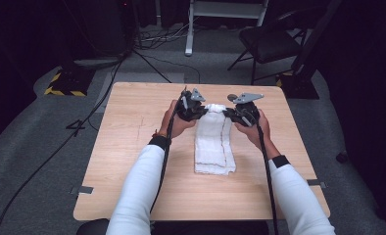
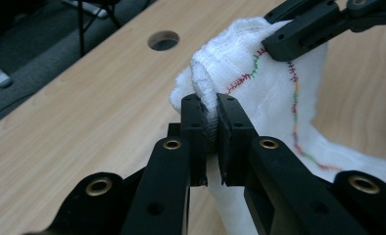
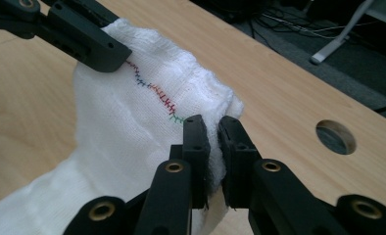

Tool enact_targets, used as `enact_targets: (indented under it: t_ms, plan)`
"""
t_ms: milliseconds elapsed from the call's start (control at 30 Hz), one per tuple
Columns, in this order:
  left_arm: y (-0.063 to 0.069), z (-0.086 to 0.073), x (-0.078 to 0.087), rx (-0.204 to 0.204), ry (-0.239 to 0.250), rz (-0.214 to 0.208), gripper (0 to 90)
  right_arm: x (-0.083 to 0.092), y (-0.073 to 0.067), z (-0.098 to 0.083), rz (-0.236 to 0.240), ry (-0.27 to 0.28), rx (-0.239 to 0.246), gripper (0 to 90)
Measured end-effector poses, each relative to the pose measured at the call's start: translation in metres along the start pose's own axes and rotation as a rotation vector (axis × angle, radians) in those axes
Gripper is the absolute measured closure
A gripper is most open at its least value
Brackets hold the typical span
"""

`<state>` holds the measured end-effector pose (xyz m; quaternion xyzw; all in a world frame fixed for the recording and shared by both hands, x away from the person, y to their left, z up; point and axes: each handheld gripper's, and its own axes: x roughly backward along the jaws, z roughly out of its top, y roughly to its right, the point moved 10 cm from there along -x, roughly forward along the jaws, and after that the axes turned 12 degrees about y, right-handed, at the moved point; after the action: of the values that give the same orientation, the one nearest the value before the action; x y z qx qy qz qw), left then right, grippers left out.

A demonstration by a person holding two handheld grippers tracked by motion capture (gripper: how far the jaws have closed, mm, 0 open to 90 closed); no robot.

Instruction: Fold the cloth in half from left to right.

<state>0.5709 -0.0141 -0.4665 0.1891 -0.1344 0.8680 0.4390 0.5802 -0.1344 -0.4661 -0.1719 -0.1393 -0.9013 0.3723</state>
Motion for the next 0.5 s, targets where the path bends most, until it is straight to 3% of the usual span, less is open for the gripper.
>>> enact_targets:
  t_ms: [200,500]
  plan:
    - [0.023,-0.011,0.013,-0.013,0.03,-0.086,82.4,0.016,-0.018,-0.011,0.078,0.007,0.009,83.0]
    - [0.065,-0.035,0.035,-0.078,0.043,-0.198,81.3,0.048,-0.051,-0.034,0.23,-0.002,0.023,82.5]
